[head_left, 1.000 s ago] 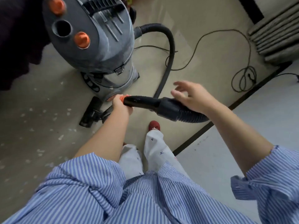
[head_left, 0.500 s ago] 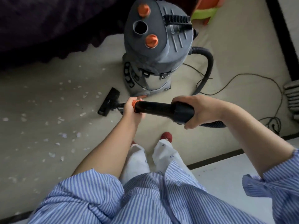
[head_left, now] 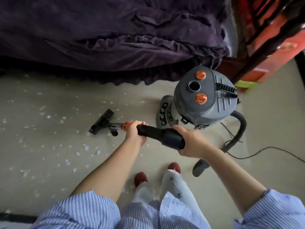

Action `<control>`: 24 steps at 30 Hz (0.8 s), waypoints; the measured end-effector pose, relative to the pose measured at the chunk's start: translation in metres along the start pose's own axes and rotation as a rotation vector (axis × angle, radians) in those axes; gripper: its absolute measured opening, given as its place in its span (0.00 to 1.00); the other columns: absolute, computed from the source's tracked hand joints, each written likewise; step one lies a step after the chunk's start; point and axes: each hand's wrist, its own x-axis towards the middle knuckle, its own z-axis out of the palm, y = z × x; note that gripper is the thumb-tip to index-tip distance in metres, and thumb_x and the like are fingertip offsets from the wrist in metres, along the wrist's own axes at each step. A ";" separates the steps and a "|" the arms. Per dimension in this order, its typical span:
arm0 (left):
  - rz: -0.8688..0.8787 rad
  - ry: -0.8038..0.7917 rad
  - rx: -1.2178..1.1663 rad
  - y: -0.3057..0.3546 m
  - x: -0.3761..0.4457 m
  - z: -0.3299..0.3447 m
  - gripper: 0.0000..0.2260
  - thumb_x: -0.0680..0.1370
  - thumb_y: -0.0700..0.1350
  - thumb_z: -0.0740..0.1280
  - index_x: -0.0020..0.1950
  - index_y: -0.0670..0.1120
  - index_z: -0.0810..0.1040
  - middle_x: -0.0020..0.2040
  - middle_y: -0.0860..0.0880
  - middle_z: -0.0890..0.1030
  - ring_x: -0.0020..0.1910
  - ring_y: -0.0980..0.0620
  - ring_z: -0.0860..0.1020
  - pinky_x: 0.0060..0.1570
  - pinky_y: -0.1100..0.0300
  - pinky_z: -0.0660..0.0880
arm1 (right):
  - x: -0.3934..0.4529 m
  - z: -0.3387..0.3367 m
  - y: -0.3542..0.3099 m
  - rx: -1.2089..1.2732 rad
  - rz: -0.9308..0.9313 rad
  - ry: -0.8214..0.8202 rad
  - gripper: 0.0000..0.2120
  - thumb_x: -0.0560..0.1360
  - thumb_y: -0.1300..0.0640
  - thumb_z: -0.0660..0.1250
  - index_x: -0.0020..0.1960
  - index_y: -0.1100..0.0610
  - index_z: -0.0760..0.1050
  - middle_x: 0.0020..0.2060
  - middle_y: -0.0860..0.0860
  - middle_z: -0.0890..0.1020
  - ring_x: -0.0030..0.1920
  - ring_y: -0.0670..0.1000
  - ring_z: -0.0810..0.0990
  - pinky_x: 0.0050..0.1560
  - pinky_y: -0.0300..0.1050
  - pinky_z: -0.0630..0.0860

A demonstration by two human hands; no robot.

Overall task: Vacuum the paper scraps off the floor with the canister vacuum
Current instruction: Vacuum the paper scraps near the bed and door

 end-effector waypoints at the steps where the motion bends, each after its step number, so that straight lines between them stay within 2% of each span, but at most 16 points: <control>1: 0.005 0.022 -0.008 0.003 0.003 0.001 0.14 0.78 0.34 0.54 0.33 0.43 0.64 0.18 0.49 0.70 0.27 0.52 0.69 0.31 0.63 0.69 | 0.006 -0.001 -0.001 -0.004 0.005 0.007 0.30 0.69 0.60 0.66 0.69 0.50 0.63 0.57 0.49 0.77 0.53 0.54 0.77 0.45 0.39 0.68; 3: 0.021 0.048 -0.021 0.012 0.012 0.007 0.14 0.78 0.34 0.53 0.33 0.43 0.63 0.20 0.48 0.70 0.27 0.52 0.69 0.30 0.63 0.69 | 0.022 -0.009 0.002 -0.011 -0.001 0.013 0.28 0.69 0.59 0.67 0.68 0.52 0.64 0.58 0.50 0.77 0.54 0.55 0.77 0.49 0.43 0.73; 6: 0.032 0.080 -0.068 0.017 0.030 0.020 0.13 0.78 0.34 0.53 0.34 0.43 0.63 0.17 0.49 0.70 0.16 0.55 0.71 0.22 0.67 0.71 | 0.047 -0.025 0.011 -0.027 -0.019 -0.005 0.28 0.69 0.57 0.69 0.67 0.53 0.65 0.57 0.51 0.77 0.54 0.55 0.77 0.49 0.44 0.72; 8: 0.018 0.112 -0.065 0.016 0.041 0.029 0.13 0.79 0.35 0.53 0.35 0.44 0.63 0.23 0.48 0.72 0.14 0.56 0.71 0.21 0.69 0.71 | 0.062 -0.036 0.018 -0.033 -0.040 -0.040 0.29 0.69 0.57 0.70 0.67 0.53 0.65 0.57 0.51 0.77 0.54 0.54 0.77 0.50 0.42 0.71; 10: 0.007 0.150 -0.093 0.015 0.053 0.044 0.11 0.79 0.36 0.54 0.37 0.45 0.63 0.32 0.47 0.69 0.17 0.55 0.73 0.22 0.66 0.73 | 0.079 -0.050 0.032 -0.018 -0.066 -0.124 0.30 0.69 0.55 0.72 0.68 0.53 0.64 0.56 0.51 0.78 0.54 0.53 0.77 0.50 0.41 0.70; 11: 0.009 0.160 -0.104 0.015 0.054 0.052 0.12 0.80 0.36 0.54 0.37 0.44 0.62 0.32 0.46 0.68 0.20 0.53 0.73 0.25 0.63 0.73 | 0.086 -0.057 0.039 0.014 -0.068 -0.194 0.31 0.69 0.54 0.73 0.69 0.54 0.64 0.55 0.51 0.77 0.54 0.52 0.76 0.51 0.39 0.70; 12: 0.019 0.171 -0.119 0.015 0.057 0.063 0.13 0.80 0.35 0.54 0.36 0.44 0.62 0.31 0.46 0.68 0.22 0.52 0.72 0.28 0.61 0.72 | 0.096 -0.067 0.048 0.055 -0.062 -0.278 0.32 0.70 0.53 0.72 0.70 0.54 0.63 0.54 0.50 0.77 0.53 0.51 0.76 0.52 0.38 0.69; 14: 0.044 0.213 -0.135 0.016 0.061 0.091 0.15 0.80 0.34 0.52 0.33 0.43 0.60 0.23 0.45 0.68 0.20 0.52 0.69 0.31 0.61 0.67 | 0.119 -0.088 0.071 0.136 -0.015 -0.422 0.28 0.74 0.49 0.67 0.70 0.54 0.63 0.54 0.49 0.76 0.55 0.49 0.75 0.55 0.38 0.68; 15: 0.046 0.241 -0.133 0.016 0.065 0.103 0.15 0.80 0.34 0.52 0.33 0.43 0.60 0.23 0.45 0.67 0.20 0.51 0.69 0.32 0.61 0.66 | 0.132 -0.095 0.085 0.172 0.040 -0.419 0.24 0.77 0.48 0.63 0.69 0.55 0.66 0.54 0.49 0.76 0.57 0.50 0.75 0.56 0.38 0.67; 17: 0.040 0.297 -0.146 0.016 0.072 0.119 0.14 0.80 0.34 0.53 0.35 0.42 0.61 0.30 0.45 0.66 0.27 0.51 0.67 0.34 0.59 0.68 | 0.164 -0.106 0.118 0.191 0.174 -0.238 0.18 0.79 0.50 0.58 0.65 0.58 0.72 0.55 0.52 0.77 0.58 0.54 0.75 0.55 0.40 0.67; 19: 0.005 0.351 -0.149 0.015 0.082 0.130 0.12 0.81 0.36 0.56 0.37 0.42 0.63 0.34 0.46 0.67 0.31 0.52 0.67 0.41 0.58 0.71 | 0.199 -0.115 0.154 0.006 0.267 -0.060 0.18 0.78 0.52 0.60 0.64 0.61 0.71 0.60 0.58 0.76 0.59 0.59 0.74 0.53 0.44 0.68; 20: -0.016 0.374 -0.143 0.015 0.090 0.134 0.12 0.81 0.37 0.57 0.37 0.42 0.64 0.34 0.46 0.67 0.31 0.52 0.68 0.43 0.58 0.71 | 0.217 -0.119 0.170 -0.087 0.311 -0.013 0.19 0.77 0.53 0.61 0.65 0.62 0.70 0.62 0.61 0.73 0.61 0.62 0.71 0.55 0.48 0.69; 22: -0.048 0.396 -0.128 0.016 0.099 0.136 0.13 0.80 0.37 0.57 0.35 0.43 0.62 0.33 0.46 0.66 0.28 0.52 0.68 0.38 0.59 0.72 | 0.241 -0.124 0.187 -0.192 0.408 0.030 0.22 0.76 0.54 0.63 0.66 0.64 0.66 0.65 0.64 0.68 0.66 0.64 0.65 0.62 0.55 0.65; 24: -0.063 0.430 -0.110 0.017 0.105 0.139 0.14 0.81 0.37 0.56 0.35 0.43 0.61 0.32 0.45 0.64 0.25 0.51 0.69 0.28 0.58 0.71 | 0.259 -0.125 0.195 -0.244 0.474 0.003 0.24 0.75 0.57 0.63 0.69 0.63 0.63 0.67 0.62 0.65 0.68 0.62 0.62 0.66 0.56 0.63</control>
